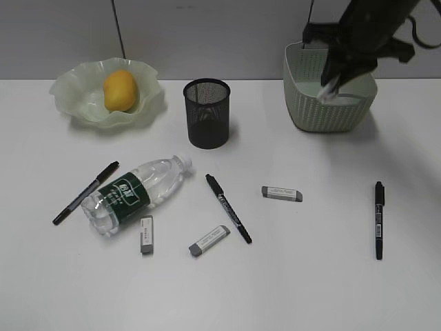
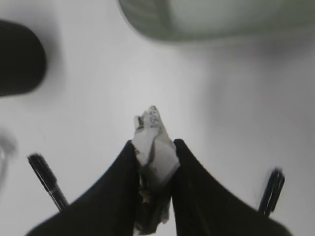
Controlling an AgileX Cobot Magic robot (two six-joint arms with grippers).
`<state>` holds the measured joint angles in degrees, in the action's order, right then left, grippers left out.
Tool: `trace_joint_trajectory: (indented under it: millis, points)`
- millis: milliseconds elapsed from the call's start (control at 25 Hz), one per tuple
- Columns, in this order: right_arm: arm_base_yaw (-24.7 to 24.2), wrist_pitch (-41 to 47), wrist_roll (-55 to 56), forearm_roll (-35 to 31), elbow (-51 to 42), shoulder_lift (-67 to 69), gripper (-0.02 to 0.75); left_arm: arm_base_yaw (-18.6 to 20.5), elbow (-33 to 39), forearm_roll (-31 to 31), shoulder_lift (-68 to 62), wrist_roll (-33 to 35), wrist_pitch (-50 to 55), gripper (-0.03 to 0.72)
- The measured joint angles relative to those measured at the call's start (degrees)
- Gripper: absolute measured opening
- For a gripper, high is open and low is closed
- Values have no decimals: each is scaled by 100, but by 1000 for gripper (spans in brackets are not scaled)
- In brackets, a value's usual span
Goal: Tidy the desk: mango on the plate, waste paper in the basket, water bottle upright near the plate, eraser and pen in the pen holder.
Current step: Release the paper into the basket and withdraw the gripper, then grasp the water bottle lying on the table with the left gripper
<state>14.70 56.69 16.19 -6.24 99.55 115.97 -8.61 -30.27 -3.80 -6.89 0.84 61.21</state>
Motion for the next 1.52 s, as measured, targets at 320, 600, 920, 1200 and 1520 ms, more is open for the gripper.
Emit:
trace_joint_trajectory:
  millis: [320, 600, 920, 1200, 1520]
  points:
    - [-6, -982, -21, 1070, 916, 0, 188, 0, 0, 0, 0, 0, 0, 523]
    - [-16, -1974, -21, 1827, 934, 644, 213, 0, 0, 0, 0, 0, 0, 523]
    - [-53, -2745, -21, 2068, 934, 1413, 506, 0, 0, 0, 0, 0, 0, 523]
    - [-53, -2652, -21, 2085, 928, 1452, 570, 0, 0, 0, 0, 0, 0, 523]
    - [-53, -818, -448, 2003, 1220, 1037, 510, 0, 0, 0, -5, 0, 0, 523]
